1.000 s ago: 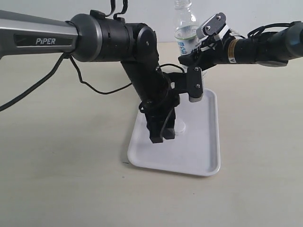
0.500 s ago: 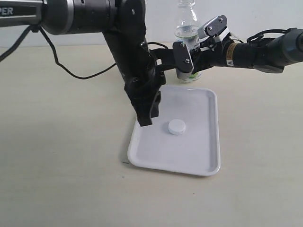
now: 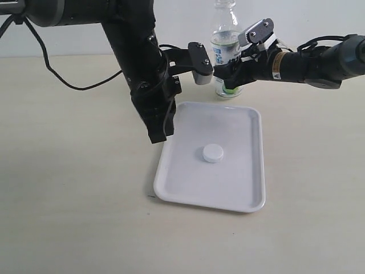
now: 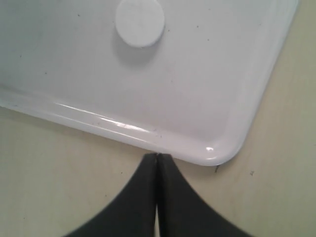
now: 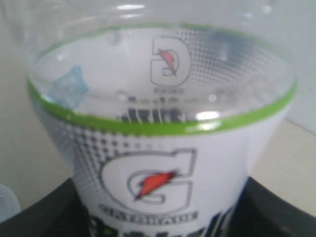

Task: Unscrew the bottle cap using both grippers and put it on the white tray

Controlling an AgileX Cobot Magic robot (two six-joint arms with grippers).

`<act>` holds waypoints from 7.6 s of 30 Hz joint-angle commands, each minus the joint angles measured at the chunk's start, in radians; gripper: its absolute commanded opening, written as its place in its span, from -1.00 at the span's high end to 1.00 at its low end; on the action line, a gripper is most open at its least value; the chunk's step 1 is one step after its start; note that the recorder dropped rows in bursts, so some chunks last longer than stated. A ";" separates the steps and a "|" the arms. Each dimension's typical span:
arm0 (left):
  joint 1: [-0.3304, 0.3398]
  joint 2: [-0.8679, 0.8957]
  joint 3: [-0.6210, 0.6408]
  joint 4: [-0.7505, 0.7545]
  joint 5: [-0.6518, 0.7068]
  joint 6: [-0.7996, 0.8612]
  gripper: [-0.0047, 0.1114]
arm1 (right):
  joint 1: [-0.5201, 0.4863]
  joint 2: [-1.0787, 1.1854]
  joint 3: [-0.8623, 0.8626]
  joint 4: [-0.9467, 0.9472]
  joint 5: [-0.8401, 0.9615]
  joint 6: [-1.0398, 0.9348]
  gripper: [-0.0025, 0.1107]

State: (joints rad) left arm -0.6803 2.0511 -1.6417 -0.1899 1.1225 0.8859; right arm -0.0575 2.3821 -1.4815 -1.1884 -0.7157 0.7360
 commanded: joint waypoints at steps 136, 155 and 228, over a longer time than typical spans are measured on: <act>0.073 -1.341 1.141 -0.187 -0.811 -0.606 0.92 | -0.444 -0.692 0.681 -0.556 -0.251 1.229 0.96; 0.073 -1.341 1.141 -0.187 -0.811 -0.606 0.92 | -0.442 -1.210 1.088 -0.426 -0.243 1.004 0.96; 0.073 -1.341 1.141 -0.184 -0.811 -0.606 0.92 | -0.088 -2.316 1.482 1.089 0.768 -0.643 0.96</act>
State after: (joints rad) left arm -0.6083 0.7122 -0.5047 -0.3752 0.3134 0.2816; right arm -0.1487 0.0711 -0.0045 -0.1828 0.0595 0.2048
